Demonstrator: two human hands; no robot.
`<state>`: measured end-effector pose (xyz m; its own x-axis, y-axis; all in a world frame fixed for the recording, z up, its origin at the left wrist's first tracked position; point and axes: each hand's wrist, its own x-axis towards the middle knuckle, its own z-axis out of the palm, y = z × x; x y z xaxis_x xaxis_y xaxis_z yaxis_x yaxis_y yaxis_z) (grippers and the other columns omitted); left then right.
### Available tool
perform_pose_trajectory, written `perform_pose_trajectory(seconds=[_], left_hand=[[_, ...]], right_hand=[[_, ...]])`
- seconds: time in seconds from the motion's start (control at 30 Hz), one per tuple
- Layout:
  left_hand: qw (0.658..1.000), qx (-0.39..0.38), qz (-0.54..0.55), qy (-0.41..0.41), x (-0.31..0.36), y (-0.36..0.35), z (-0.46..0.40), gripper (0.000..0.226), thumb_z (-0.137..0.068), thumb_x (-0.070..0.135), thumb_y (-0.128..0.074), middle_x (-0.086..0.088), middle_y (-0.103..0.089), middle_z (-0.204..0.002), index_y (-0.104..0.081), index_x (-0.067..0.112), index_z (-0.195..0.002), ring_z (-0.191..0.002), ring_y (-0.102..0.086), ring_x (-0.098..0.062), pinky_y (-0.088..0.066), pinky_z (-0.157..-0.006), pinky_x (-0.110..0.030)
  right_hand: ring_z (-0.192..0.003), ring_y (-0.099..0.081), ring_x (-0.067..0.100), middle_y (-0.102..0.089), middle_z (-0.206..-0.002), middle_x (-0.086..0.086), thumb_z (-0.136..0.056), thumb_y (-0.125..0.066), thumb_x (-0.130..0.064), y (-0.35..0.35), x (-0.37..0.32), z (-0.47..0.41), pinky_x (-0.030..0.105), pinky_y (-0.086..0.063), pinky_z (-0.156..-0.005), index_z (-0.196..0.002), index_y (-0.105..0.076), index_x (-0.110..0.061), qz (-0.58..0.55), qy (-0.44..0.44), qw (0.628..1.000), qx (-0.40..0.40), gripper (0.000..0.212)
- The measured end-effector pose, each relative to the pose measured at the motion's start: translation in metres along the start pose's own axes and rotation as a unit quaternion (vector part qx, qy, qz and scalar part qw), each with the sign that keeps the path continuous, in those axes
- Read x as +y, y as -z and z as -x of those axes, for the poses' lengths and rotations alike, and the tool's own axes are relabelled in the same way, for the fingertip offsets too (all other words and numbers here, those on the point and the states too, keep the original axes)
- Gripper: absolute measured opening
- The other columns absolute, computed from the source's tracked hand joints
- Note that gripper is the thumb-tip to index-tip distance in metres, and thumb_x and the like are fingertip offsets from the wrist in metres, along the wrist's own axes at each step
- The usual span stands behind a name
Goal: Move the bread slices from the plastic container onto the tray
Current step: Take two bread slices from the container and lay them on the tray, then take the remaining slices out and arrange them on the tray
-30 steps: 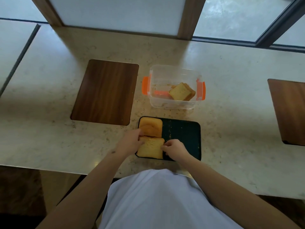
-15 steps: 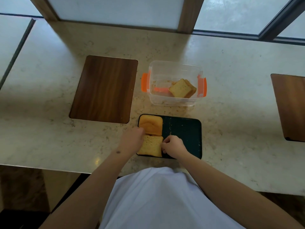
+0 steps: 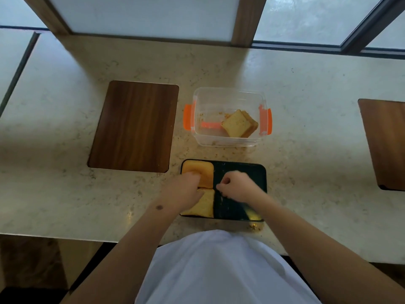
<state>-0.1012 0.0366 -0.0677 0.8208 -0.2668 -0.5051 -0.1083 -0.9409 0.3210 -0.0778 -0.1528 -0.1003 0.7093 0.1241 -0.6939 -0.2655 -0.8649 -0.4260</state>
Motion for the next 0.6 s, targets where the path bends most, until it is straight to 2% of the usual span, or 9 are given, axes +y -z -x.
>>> perform_pose_trajectory(seconds=[0.07, 0.13, 0.23, 0.3, 0.37, 0.4, 0.47, 0.53, 0.6], left_hand=[[0.992, 0.073, 0.1, -0.026, 0.021, 0.028, -0.01, 0.022, -0.097, 0.03, -0.056, -0.001, -0.066, -0.1, -0.063, 0.015, -0.112, -0.086, -0.063, -0.019, -0.055, -0.074, -0.037], [0.969, 0.168, 0.177, -0.033, 0.045, 0.056, -0.028, 0.021, -0.098, 0.023, -0.055, -0.002, -0.066, -0.095, -0.065, 0.014, -0.114, -0.083, -0.064, -0.015, -0.057, -0.075, -0.034], [0.95, 0.274, 0.146, 0.008, 0.072, 0.084, -0.069, 0.026, -0.094, 0.014, -0.056, -0.009, -0.061, -0.112, -0.061, 0.006, -0.119, -0.099, -0.059, -0.021, -0.053, -0.086, -0.034], [0.96, 0.249, 0.122, 0.042, 0.087, 0.096, -0.097, 0.026, -0.091, 0.011, -0.058, -0.012, -0.057, -0.112, -0.06, 0.004, -0.115, -0.101, -0.056, -0.027, -0.051, -0.085, -0.038], [0.972, 0.184, 0.132, 0.057, 0.097, 0.102, -0.122, 0.009, -0.091, 0.011, -0.057, -0.009, -0.057, -0.097, -0.061, 0.006, -0.097, -0.092, -0.059, -0.028, -0.049, -0.073, -0.037], [0.976, 0.15, 0.145, 0.063, 0.099, 0.103, -0.132, 0.011, -0.092, 0.011, -0.056, -0.006, -0.058, -0.086, -0.06, 0.009, -0.083, -0.087, -0.062, -0.028, -0.047, -0.067, -0.036], [0.98, 0.089, 0.166, 0.07, 0.096, 0.098, -0.149, 0.029, -0.094, 0.01, -0.053, -0.002, -0.055, -0.067, -0.053, 0.015, -0.066, -0.078, -0.064, -0.028, -0.041, -0.057, -0.032], [0.977, 0.056, 0.186, 0.088, 0.092, 0.091, -0.16, 0.032, -0.096, 0.011, -0.053, -0.002, -0.052, -0.063, -0.05, 0.015, -0.064, -0.071, -0.059, -0.026, -0.036, -0.049, -0.03], [0.973, 0.019, 0.203, 0.108, 0.09, 0.087, -0.166, 0.028, -0.096, 0.015, -0.054, -0.002, -0.052, -0.064, -0.051, 0.013, -0.068, -0.071, -0.056, -0.024, -0.033, -0.046, -0.028]], right_hand=[[-0.073, -0.069, 0.015, -0.072, -0.081, -0.002, -0.095, -0.062, -0.038, 0.045, -0.012, -0.003, 0.036, -0.062, -0.067, -0.095, -0.07, -0.018, 0.013, 0.038, 0.998, 0.045, 0.021], [-0.069, -0.067, 0.013, -0.069, -0.082, -0.004, -0.095, -0.058, -0.034, 0.091, -0.027, -0.009, 0.03, -0.057, -0.056, -0.098, -0.07, -0.016, 0.025, 0.073, 0.987, 0.138, 0.022], [-0.077, -0.062, 0.023, -0.068, -0.097, 0.006, -0.093, -0.053, -0.016, 0.142, -0.049, -0.029, 0.033, -0.048, -0.063, -0.106, -0.067, -0.012, 0.133, 0.096, 0.946, 0.28, 0.02], [-0.09, -0.062, 0.031, -0.064, -0.107, 0.012, -0.089, -0.052, -0.004, 0.157, -0.062, -0.045, 0.036, -0.045, -0.069, -0.108, -0.064, -0.008, 0.208, 0.076, 0.935, 0.278, 0.023], [-0.094, -0.061, 0.033, -0.064, -0.11, 0.018, -0.089, -0.051, 0.0, 0.162, -0.07, -0.06, 0.037, -0.046, -0.07, -0.105, -0.06, -0.005, 0.242, 0.069, 0.935, 0.25, 0.019], [-0.096, -0.062, 0.034, -0.065, -0.11, 0.02, -0.09, -0.049, 0.002, 0.163, -0.071, -0.067, 0.038, -0.046, -0.07, -0.107, -0.058, -0.003, 0.256, 0.067, 0.932, 0.247, 0.02], [-0.1, -0.064, 0.036, -0.066, -0.111, 0.021, -0.092, -0.048, 0.001, 0.162, -0.069, -0.08, 0.037, -0.046, -0.07, -0.115, -0.055, 0.0, 0.277, 0.061, 0.929, 0.237, 0.024], [-0.096, -0.066, 0.032, -0.067, -0.107, 0.017, -0.094, -0.05, 0.0, 0.159, -0.066, -0.089, 0.035, -0.043, -0.066, -0.116, -0.055, 0.0, 0.293, 0.057, 0.931, 0.212, 0.022], [-0.088, -0.066, 0.029, -0.064, -0.095, 0.011, -0.093, -0.052, -0.001, 0.157, -0.066, -0.095, 0.033, -0.042, -0.065, -0.11, -0.056, -0.002, 0.302, 0.05, 0.934, 0.186, 0.017]])
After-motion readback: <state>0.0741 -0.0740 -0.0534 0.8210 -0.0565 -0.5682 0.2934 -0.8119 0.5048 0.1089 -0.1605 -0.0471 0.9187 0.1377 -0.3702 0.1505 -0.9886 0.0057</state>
